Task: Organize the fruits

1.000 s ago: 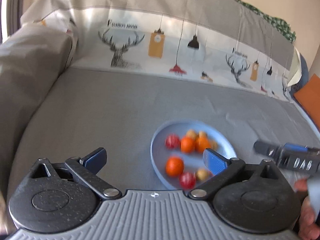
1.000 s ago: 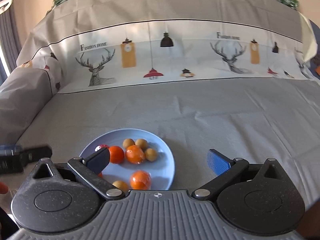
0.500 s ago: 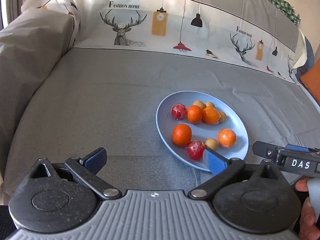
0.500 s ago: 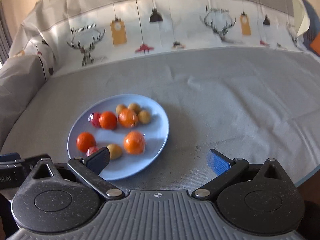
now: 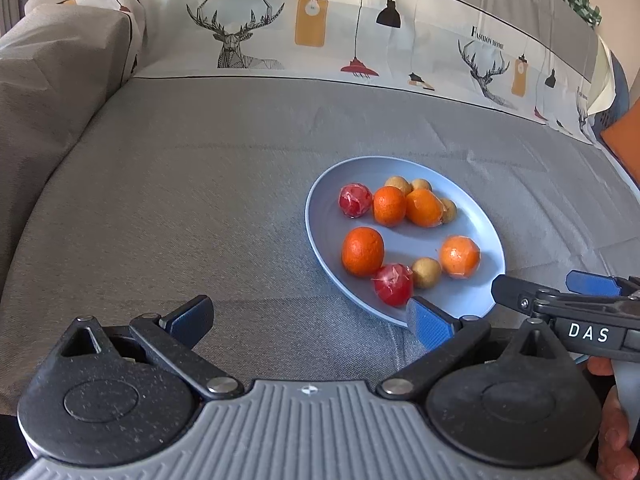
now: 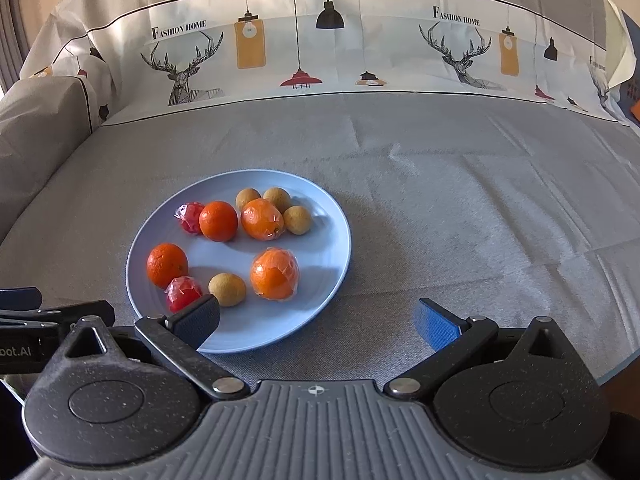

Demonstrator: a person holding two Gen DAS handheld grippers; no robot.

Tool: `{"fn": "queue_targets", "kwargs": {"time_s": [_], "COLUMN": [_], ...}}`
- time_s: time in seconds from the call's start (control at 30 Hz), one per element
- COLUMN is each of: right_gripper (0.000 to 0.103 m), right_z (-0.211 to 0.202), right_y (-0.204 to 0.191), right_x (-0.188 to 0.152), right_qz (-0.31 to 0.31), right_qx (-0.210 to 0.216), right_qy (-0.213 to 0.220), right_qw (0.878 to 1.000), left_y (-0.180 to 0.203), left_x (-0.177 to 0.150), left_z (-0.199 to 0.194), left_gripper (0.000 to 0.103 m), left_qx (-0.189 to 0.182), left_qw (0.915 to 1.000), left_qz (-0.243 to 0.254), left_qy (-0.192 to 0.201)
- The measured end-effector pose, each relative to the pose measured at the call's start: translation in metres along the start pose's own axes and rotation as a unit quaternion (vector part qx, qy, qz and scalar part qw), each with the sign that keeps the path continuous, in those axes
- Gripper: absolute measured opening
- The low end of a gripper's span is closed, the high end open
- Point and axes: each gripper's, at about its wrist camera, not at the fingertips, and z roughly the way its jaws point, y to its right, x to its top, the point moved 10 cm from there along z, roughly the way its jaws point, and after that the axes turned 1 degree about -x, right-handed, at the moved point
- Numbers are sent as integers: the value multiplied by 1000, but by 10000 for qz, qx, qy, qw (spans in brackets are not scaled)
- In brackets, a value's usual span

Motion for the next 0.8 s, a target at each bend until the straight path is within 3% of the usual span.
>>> {"fn": "queue_targets", "kwargs": {"time_s": [0.8], "right_gripper": [102], "right_z": [7], "right_y": [0], "right_x": [0], "right_qz": [29], "right_qx": [40], "right_qy": [-68], "right_qw": [10000], "left_y": [4], "left_x": [-1], "left_z": [6], "left_gripper": [102], "left_qx": [-15], "left_qw": [10000], "left_qz": [41], "left_qy": [-39]}}
